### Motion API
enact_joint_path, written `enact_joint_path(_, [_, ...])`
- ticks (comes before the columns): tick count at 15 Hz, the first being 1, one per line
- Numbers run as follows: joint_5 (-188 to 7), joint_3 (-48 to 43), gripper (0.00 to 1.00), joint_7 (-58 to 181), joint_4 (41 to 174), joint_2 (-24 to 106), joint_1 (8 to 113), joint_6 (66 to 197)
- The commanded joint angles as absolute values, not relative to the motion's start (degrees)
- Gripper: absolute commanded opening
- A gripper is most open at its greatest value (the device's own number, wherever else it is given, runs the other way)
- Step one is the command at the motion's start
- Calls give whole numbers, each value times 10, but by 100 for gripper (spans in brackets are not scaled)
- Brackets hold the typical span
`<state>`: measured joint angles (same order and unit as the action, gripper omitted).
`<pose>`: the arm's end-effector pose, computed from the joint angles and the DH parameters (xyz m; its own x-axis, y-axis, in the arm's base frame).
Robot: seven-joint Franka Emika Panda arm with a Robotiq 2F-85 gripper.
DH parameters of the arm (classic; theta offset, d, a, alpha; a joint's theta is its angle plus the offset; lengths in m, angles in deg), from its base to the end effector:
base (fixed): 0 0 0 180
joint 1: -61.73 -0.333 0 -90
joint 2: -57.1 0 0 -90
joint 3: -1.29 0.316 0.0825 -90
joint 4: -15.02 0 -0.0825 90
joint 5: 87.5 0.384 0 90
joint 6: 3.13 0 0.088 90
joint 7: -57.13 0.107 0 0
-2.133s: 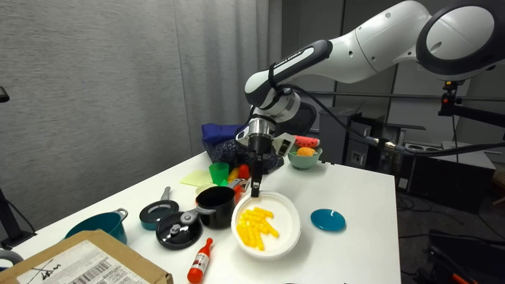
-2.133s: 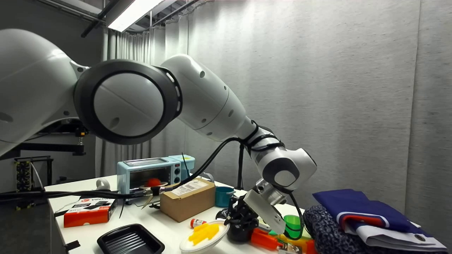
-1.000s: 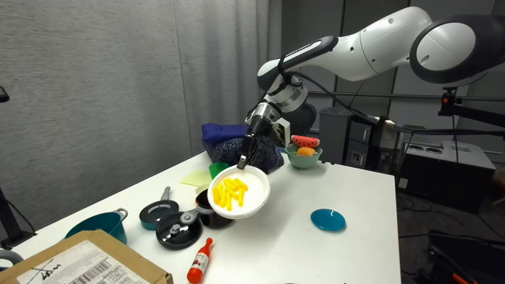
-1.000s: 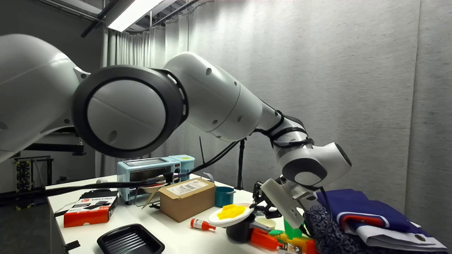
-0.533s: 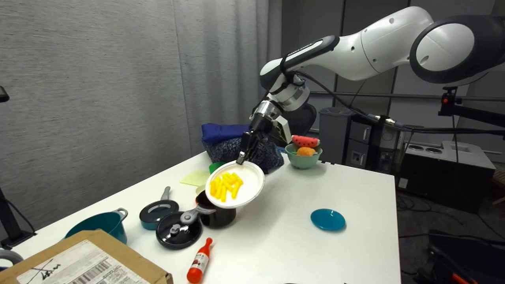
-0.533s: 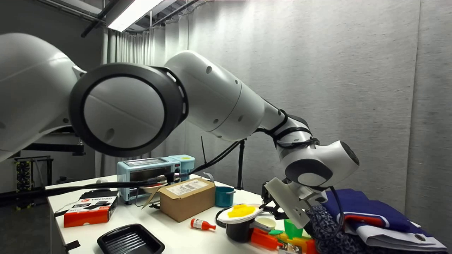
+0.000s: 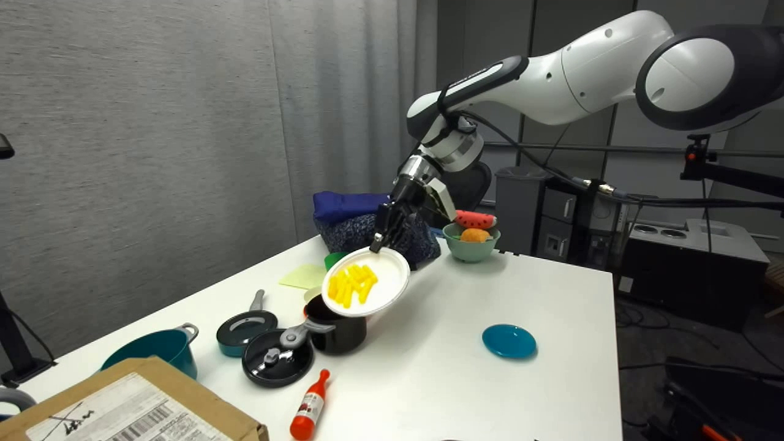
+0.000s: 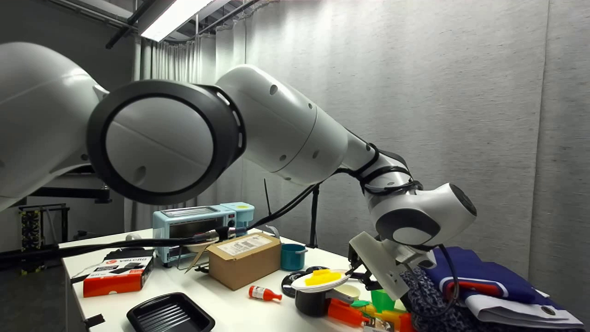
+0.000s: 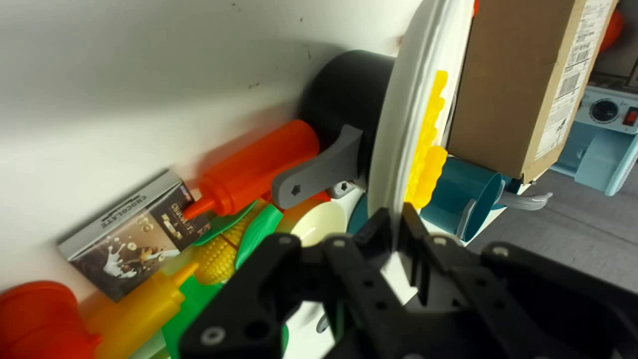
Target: Pour the fries on the white plate into the black pot
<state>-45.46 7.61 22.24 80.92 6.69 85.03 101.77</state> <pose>0.7288 -0.1922 0.2780 0.9856 -0.0573 0.1589 0.0707 -0.7143 -0.6963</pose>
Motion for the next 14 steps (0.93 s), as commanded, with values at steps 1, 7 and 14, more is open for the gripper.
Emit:
enact_joint_path(1, [-465, 61, 2, 252, 808, 82, 839, 1023])
enact_joint_path(7, [-542, 44, 2, 301, 795, 105, 819, 1007])
enact_joint_path(14, [-630, 49, 2, 321, 797, 131, 792, 1046])
